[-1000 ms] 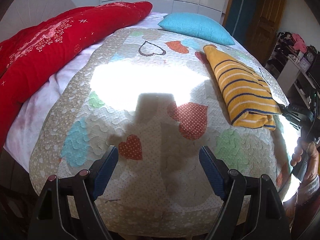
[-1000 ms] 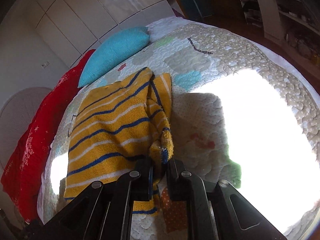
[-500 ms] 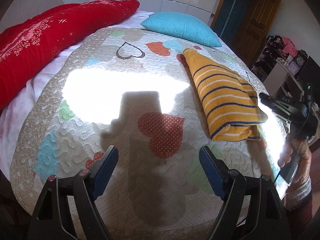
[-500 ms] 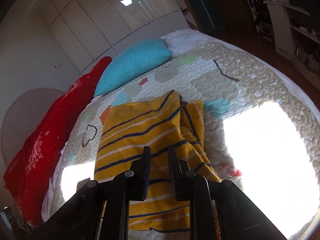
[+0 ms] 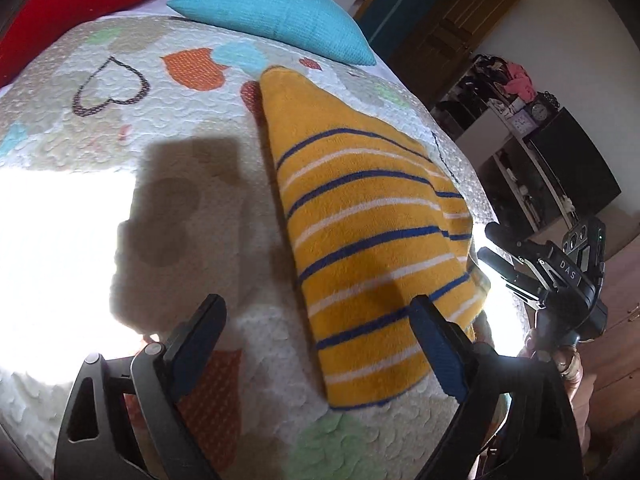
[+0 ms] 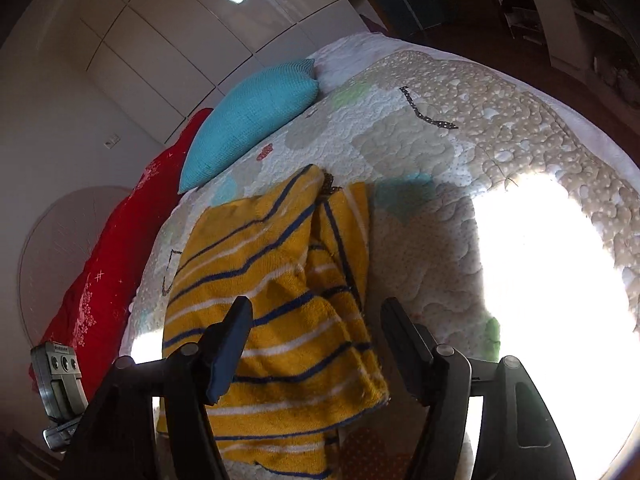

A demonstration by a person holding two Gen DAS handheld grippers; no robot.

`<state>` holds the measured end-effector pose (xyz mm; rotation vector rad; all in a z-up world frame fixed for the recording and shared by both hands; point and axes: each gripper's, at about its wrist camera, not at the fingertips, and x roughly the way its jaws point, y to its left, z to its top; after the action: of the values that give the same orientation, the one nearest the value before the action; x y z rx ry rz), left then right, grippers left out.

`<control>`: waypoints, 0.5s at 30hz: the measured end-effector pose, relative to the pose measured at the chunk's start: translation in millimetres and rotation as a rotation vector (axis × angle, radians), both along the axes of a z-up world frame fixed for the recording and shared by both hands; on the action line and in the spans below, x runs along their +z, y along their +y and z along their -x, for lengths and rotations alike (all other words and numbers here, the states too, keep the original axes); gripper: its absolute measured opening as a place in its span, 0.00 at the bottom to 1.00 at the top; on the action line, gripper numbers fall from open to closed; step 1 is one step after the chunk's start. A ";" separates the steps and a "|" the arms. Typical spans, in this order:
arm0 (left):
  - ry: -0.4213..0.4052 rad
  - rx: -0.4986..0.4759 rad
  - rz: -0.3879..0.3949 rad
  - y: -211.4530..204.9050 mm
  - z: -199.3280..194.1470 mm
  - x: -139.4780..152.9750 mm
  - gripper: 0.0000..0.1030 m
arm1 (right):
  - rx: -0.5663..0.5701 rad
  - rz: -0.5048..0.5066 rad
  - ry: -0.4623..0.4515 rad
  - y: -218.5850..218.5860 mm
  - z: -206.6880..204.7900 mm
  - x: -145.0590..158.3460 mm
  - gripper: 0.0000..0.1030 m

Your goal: Fold small clothes

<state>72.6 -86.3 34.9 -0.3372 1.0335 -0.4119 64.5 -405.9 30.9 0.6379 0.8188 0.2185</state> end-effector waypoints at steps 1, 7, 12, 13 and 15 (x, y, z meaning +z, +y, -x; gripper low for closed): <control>0.019 -0.023 0.013 -6.1 -11.7 -7.2 0.90 | 0.008 -0.020 0.022 -1.9 -11.7 -6.5 0.70; 0.096 -0.115 0.041 -34.3 -38.7 -19.1 0.54 | 0.113 -0.186 0.065 17.8 -59.5 -35.6 0.54; 0.031 -0.101 -0.005 -19.9 -41.2 34.7 0.32 | 0.169 -0.365 -0.001 32.7 -58.1 -9.9 0.36; 0.009 -0.095 -0.019 -17.1 -38.7 45.9 0.32 | 0.176 -0.379 -0.027 33.4 -53.7 -3.3 0.35; -0.018 -0.101 -0.044 -14.5 -30.7 56.4 0.37 | 0.176 -0.344 -0.069 34.6 -41.5 3.9 0.35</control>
<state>103.3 -100.7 91.3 -0.2428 1.0433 -0.4812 106.0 -371.3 34.8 0.8755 0.7773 0.5470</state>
